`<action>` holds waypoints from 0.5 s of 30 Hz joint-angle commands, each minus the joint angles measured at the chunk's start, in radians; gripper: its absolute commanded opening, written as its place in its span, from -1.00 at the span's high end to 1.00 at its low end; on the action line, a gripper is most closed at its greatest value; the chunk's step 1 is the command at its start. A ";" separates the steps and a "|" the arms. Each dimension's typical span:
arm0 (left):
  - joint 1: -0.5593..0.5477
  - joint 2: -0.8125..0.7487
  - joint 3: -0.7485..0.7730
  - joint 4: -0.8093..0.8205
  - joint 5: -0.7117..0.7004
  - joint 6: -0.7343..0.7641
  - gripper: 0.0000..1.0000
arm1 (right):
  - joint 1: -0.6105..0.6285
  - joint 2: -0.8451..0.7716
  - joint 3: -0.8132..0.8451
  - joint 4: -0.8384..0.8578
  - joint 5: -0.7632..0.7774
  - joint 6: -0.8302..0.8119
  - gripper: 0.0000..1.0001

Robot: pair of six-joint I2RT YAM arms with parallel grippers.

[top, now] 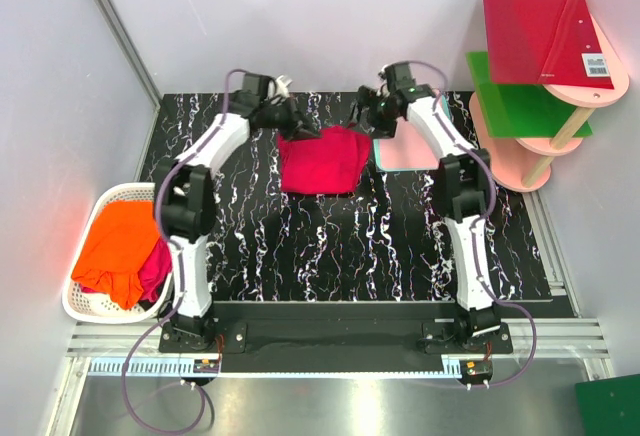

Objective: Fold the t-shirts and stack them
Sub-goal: Smooth out wrinkles on the folded tshirt, then put the neatly folded tshirt into the corner of the board with the left arm

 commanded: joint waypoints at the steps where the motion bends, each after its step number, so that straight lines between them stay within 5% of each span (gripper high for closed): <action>1: -0.079 0.171 0.121 0.298 0.160 -0.294 1.00 | -0.039 -0.231 -0.107 0.029 0.033 -0.026 -0.63; 3: -0.127 0.264 0.243 0.261 0.145 -0.285 1.00 | -0.055 -0.260 -0.168 0.053 0.021 -0.026 -0.07; 4: -0.153 0.295 0.379 0.096 0.077 -0.191 1.00 | -0.060 -0.288 -0.226 0.058 0.019 -0.020 0.58; 5: -0.165 0.348 0.444 0.018 0.037 -0.134 1.00 | -0.066 -0.302 -0.253 0.070 0.013 -0.015 0.87; 8: -0.205 0.401 0.605 -0.208 -0.132 0.064 1.00 | -0.089 -0.351 -0.355 0.107 0.013 -0.002 1.00; 15: -0.217 0.404 0.603 -0.383 -0.399 0.210 1.00 | -0.109 -0.354 -0.428 0.119 -0.046 0.006 1.00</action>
